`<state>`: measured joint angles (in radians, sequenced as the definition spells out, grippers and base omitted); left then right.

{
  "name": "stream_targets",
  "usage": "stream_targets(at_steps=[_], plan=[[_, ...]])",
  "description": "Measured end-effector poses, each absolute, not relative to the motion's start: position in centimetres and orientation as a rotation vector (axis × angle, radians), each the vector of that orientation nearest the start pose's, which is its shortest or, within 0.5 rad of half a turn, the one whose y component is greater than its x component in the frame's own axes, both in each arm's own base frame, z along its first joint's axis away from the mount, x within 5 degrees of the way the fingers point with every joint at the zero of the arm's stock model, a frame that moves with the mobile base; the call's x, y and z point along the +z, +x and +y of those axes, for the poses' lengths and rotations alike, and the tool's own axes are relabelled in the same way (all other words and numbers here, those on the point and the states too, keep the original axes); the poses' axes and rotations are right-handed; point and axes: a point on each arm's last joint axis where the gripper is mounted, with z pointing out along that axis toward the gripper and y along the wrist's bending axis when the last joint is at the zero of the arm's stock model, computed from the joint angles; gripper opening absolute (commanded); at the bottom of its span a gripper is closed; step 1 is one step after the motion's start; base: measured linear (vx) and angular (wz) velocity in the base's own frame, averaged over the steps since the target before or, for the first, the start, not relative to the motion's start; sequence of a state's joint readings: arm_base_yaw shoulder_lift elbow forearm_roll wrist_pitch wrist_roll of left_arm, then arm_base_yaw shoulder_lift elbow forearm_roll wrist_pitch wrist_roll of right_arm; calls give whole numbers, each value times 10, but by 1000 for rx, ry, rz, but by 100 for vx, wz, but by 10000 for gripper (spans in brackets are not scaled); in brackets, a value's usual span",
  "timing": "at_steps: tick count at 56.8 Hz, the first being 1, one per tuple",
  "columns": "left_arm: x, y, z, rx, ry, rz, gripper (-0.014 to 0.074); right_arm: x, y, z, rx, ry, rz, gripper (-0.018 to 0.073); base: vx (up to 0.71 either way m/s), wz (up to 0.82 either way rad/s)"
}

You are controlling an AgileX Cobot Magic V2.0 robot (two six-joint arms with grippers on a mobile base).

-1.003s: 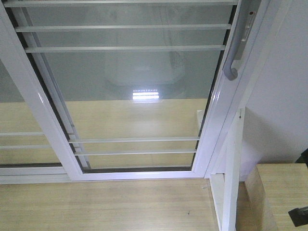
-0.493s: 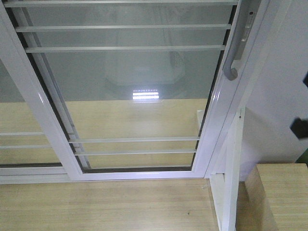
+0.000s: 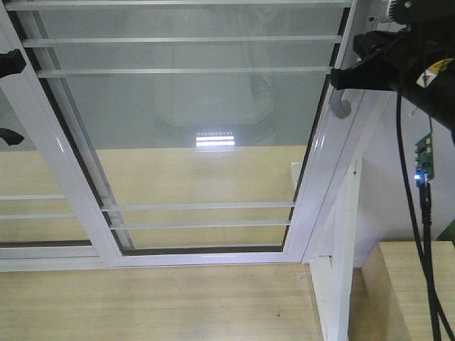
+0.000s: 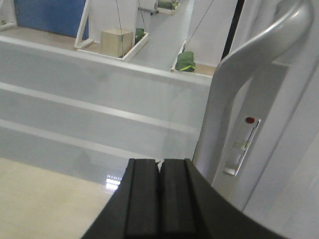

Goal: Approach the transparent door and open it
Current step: 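Raise the right gripper open to the grey curved door handle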

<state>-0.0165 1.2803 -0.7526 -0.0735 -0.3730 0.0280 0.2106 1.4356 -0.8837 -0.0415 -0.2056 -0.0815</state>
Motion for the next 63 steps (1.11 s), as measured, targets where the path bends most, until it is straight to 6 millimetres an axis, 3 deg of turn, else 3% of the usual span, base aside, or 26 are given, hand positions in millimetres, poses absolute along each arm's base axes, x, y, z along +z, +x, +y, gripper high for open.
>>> stream_targets(at_steps=[11, 20, 35, 42, 51, 63], plan=[[308, 289, -2, -16, -32, 1626, 50, 280, 321, 69, 70, -314, 1838, 28, 0, 0], [309, 289, -5, 9, 36, 1612, 145, 286, 323, 70, 74, -304, 1772, 150, 0, 0], [309, 289, -6, 14, 61, 1612, 430, 289, 323, 70, 83, -284, 1746, 573, 0, 0], [309, 289, -6, 11, 59, 1612, 578, 289, 323, 69, 98, -241, 1753, 723, 0, 0], [305, 291, -5, 0, 27, 1627, 673, 290, 325, 67, 62, -236, 1727, 724, 0, 0], [303, 292, -3, -19, -25, 1636, 649, 283, 336, 61, 9, -150, 1667, 693, 0, 0]])
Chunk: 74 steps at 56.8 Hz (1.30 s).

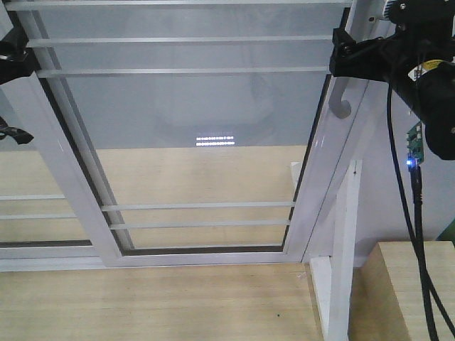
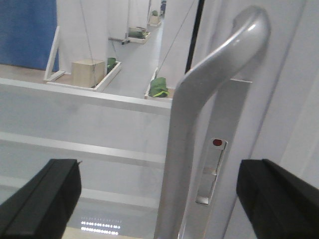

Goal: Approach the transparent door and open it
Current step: 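Raise the right gripper open to the grey curved door handle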

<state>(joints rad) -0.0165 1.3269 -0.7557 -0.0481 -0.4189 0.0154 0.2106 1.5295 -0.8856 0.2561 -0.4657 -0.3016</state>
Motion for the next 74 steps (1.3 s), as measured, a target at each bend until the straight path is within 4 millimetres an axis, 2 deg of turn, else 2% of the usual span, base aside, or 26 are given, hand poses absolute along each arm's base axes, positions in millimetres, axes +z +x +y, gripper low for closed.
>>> stream_targets(at_steps=[17, 36, 60, 74], plan=[[303, 292, -3, -19, -26, 1636, 587, 255, 351, 59, -10, -78, 1703, 620, 0, 0], [303, 292, -3, -19, -28, 1635, 585, 234, 364, 59, -47, -65, 1678, 582, 0, 0], [303, 292, -3, -20, -28, 1639, 585, 244, 402, 67, -60, -73, 1614, 582, 0, 0], [301, 292, -3, -20, -27, 1664, 585, 242, 411, 62, -68, -57, 1621, 582, 0, 0]])
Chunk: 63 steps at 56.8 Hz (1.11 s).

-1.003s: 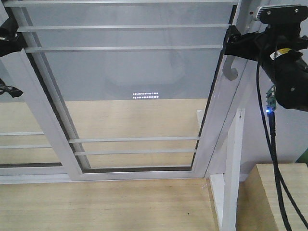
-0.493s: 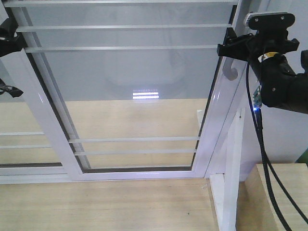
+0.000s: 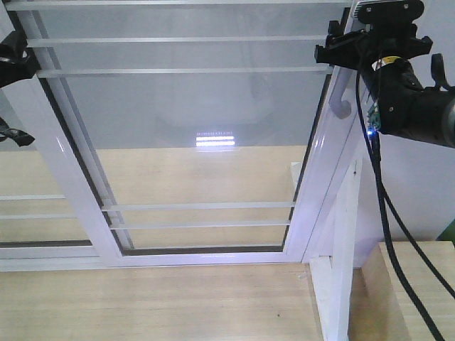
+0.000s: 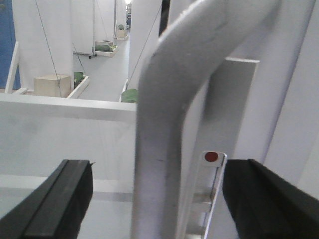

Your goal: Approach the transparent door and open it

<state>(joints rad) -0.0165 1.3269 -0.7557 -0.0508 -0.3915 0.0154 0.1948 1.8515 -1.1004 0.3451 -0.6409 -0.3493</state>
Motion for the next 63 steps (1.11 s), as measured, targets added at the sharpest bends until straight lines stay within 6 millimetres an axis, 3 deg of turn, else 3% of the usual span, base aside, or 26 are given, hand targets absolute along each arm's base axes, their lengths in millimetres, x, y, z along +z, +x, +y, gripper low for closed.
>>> stream_targets(at_steps=[9, 28, 43, 53, 63], plan=[[301, 292, -3, -20, -27, 1665, 585, 236, 414, 47, -61, -12, 1664, 581, 0, 0], [301, 292, -3, -20, -27, 1665, 585, 235, 416, 51, -34, -119, 1657, 581, 0, 0], [301, 292, -3, -20, -27, 1665, 585, 231, 430, 53, -21, -120, 1676, 561, 0, 0], [301, 292, -3, -20, -27, 1665, 585, 233, 431, 54, -21, -121, 1667, 393, 0, 0], [301, 292, -3, -20, -27, 1665, 585, 232, 431, 55, -18, -129, 1671, 65, 0, 0]])
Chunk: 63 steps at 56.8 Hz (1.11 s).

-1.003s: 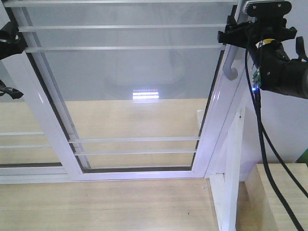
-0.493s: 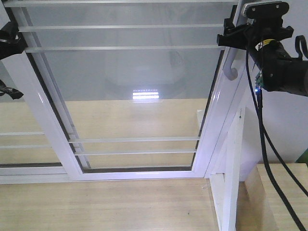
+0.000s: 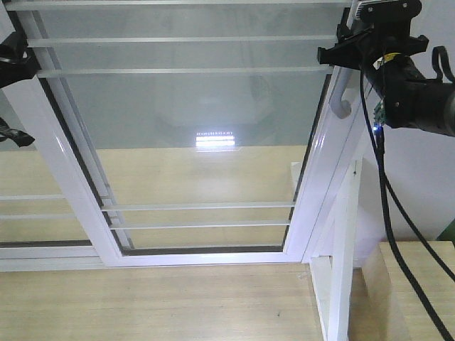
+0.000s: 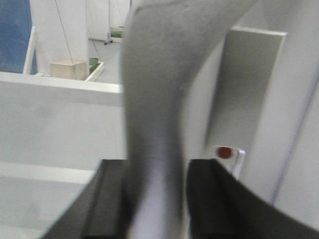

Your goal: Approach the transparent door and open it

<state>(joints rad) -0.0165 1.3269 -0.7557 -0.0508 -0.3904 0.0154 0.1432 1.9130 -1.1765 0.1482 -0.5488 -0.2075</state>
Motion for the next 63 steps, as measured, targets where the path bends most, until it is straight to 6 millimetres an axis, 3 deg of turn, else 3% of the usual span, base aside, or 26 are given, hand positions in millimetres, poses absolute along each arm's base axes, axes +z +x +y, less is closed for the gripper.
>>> stream_targets(at_steps=[3, 33, 45, 63], plan=[[301, 292, -3, -20, -27, 1665, 585, 233, 431, 56, -13, -125, 1672, -17, 0, 0], [301, 292, -3, -21, -28, 1665, 585, 233, 428, 78, 34, -157, 1670, -9, 0, 0], [301, 292, -3, -21, -28, 1665, 585, 232, 425, 101, 71, -198, 1658, -9, 0, 0], [301, 292, -3, -21, -28, 1665, 585, 231, 416, 150, 154, -306, 1632, -9, 0, 0]])
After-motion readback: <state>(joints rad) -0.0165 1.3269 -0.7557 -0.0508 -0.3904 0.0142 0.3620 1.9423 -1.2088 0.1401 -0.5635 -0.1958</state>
